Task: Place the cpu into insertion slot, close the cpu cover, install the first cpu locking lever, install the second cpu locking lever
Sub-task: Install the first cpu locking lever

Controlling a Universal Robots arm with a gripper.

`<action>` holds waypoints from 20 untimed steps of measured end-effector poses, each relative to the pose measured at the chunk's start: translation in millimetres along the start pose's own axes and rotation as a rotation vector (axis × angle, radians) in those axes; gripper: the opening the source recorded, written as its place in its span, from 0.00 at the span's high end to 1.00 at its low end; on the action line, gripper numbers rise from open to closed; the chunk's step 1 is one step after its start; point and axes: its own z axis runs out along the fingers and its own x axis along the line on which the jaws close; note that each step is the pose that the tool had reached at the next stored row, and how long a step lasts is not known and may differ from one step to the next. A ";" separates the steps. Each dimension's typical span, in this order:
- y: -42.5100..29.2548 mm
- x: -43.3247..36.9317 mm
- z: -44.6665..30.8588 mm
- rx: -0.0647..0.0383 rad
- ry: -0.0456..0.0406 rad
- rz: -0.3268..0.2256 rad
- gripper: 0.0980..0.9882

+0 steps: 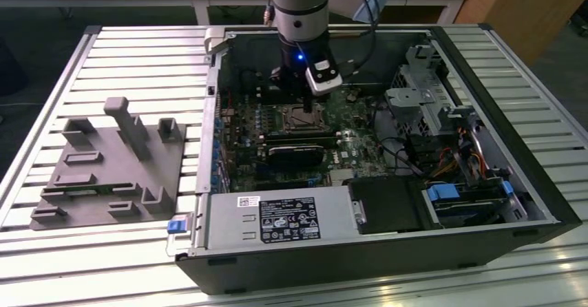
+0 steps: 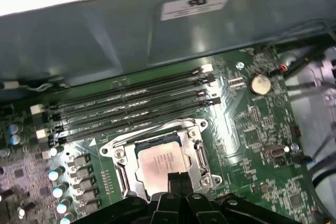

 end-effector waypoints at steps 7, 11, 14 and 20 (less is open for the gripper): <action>0.0 -0.1 0.4 0.000 0.0035 -0.024 0.99; 0.3 -2.1 1.9 0.015 0.0624 -0.022 0.99; 0.4 -2.8 2.0 0.020 0.0793 -0.022 0.99; 1.1 -5.2 2.8 0.030 0.0822 -0.023 0.99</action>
